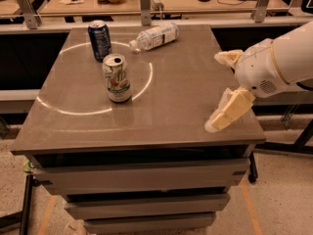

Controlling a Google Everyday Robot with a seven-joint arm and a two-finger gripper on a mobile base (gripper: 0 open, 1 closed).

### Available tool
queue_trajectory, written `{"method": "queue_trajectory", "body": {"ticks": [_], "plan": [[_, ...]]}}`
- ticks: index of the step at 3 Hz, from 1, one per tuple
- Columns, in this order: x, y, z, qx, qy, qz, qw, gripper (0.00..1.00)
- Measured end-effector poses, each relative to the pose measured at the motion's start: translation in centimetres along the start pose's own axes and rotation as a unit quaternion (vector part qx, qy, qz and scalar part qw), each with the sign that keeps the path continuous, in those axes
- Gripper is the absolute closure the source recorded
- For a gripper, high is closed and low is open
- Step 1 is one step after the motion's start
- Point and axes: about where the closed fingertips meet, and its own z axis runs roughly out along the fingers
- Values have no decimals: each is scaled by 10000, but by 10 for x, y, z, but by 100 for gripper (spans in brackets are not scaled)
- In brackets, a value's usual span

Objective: Pick 7up can

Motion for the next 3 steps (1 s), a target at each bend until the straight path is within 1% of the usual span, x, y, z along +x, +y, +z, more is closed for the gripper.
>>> {"method": "queue_trajectory", "body": {"ticks": [1,2,3], "plan": [[-12,-1,19,-15,-419,145,9990,0],[-37,-2,56,-181,-966,135,9951,0],[-61,-4,92,-463,-1282,45,9907,0]]}}
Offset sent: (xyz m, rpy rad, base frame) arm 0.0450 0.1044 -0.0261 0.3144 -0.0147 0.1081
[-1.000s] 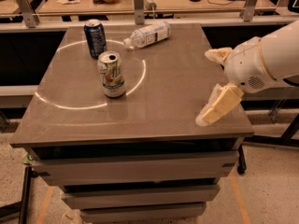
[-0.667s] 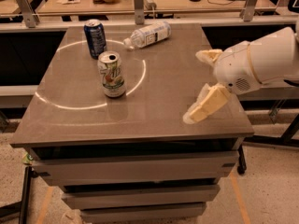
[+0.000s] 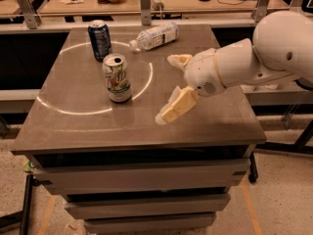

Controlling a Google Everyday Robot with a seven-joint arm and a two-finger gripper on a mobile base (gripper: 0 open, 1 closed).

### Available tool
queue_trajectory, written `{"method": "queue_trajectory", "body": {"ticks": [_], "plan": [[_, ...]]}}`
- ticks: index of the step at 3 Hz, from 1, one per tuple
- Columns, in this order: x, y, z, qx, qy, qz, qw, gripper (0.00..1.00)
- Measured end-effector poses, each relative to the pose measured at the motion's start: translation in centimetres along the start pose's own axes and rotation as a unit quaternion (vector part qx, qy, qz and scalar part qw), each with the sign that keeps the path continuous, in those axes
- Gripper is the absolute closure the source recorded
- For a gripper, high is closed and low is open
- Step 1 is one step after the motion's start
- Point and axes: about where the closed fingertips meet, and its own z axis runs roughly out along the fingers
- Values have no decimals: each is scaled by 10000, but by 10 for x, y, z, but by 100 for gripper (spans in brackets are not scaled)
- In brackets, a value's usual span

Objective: Pick 7up can

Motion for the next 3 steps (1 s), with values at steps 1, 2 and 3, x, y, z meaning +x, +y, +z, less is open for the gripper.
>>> {"method": "queue_trajectory", "body": {"ticks": [1,2,3], "plan": [[-21,-6,40,-385,-330,-92,9987,0],[-45,-13,73,-692,-632,-168,9955,0],[-59,-19,100,-946,-818,-118,9921,0]]}}
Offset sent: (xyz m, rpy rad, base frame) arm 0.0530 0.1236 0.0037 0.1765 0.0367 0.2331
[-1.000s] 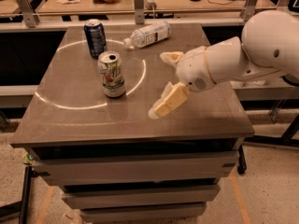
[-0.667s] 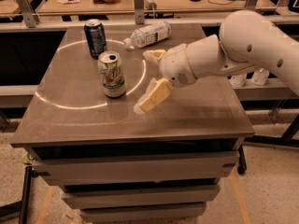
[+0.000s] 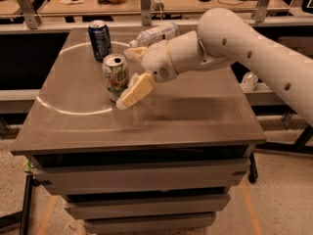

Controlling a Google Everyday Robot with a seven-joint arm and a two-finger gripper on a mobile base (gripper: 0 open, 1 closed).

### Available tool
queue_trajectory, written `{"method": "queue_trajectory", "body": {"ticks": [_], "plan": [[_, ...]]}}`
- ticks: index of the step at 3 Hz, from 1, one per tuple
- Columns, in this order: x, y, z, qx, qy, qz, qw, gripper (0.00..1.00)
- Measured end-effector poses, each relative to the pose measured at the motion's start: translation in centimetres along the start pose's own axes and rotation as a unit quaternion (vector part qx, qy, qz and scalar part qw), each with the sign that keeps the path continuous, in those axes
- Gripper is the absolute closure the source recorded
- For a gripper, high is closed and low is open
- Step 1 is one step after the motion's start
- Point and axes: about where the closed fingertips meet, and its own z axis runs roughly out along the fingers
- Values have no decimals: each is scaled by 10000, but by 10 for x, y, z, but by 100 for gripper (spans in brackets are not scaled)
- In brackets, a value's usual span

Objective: Pick 7up can

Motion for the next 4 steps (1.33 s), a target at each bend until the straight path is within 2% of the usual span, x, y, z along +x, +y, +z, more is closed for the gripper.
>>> {"method": "queue_trajectory", "body": {"ticks": [1,2,3,4], "plan": [[4,-10,15,-76,-130,250,9996,0],[6,-14,28,-172,-217,403,9988,18],[7,-16,33,-242,-301,441,9983,40],[4,-20,30,-192,-451,405,9980,64]]}}
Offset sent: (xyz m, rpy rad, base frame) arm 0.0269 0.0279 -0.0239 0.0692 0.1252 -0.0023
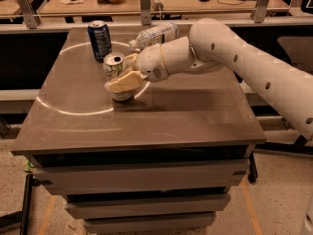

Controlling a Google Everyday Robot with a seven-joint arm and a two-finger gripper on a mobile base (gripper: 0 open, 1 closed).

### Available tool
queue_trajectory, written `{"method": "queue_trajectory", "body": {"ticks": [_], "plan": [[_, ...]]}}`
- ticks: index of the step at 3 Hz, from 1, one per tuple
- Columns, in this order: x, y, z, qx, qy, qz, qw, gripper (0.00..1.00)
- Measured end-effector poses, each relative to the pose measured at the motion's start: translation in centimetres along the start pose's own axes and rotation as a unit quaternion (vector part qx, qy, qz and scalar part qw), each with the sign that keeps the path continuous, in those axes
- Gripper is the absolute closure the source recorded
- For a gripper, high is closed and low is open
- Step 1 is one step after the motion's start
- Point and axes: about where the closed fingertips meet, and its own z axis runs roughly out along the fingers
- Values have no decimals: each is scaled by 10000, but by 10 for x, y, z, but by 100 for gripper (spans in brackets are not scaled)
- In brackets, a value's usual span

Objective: Pick 7up can

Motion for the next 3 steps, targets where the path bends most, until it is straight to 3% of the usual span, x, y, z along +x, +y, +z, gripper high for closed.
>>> {"method": "queue_trajectory", "body": {"ticks": [1,2,3], "plan": [[-30,-6,-17,193,-186,-206,9994,87],[-67,-8,-37,289,-304,-438,9982,100],[-71,-9,-39,304,-322,-467,9979,100]]}}
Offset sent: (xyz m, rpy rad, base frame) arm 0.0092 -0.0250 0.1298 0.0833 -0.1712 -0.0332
